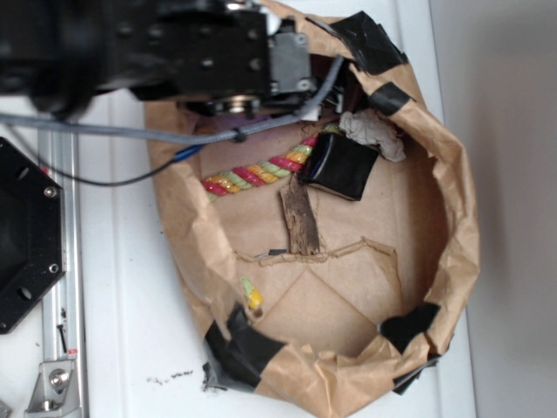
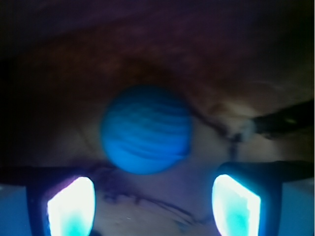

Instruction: Grab the blue ball.

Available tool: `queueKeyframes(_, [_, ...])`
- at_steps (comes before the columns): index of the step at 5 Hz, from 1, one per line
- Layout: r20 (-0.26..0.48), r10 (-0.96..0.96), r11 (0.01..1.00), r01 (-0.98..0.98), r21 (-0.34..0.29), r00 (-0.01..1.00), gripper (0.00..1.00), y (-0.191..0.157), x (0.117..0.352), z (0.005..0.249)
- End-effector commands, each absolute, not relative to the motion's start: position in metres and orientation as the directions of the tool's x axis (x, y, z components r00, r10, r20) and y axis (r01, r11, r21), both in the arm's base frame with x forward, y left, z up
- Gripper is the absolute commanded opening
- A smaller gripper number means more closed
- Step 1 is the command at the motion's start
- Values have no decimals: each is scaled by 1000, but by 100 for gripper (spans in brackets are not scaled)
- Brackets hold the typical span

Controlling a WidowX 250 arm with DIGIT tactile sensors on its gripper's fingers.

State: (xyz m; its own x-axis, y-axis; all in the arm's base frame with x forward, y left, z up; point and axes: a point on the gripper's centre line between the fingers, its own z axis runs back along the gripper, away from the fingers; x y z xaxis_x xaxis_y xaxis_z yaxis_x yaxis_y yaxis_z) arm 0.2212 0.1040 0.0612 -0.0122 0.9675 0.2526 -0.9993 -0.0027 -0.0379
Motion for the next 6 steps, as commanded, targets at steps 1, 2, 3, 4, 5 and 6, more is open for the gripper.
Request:
queueKeyframes(1, [320,932,-151,-986,-77,-168,100,130,200,68])
queueKeyframes(2, [350,925,-113,-988,-108,-144,100,139,209,50])
queueKeyframes(3, [384,917,-74,-992,-101,-107,100,141,224,34])
queueKeyframes(4, [401,910,-72,-994,-83,-100,0,142,229,28])
queueKeyframes(5, [295,955,20,-999,-30,10,0,131,234,45])
queueKeyframes(6, [150,973,191,-976,-105,174,0,108,240,84])
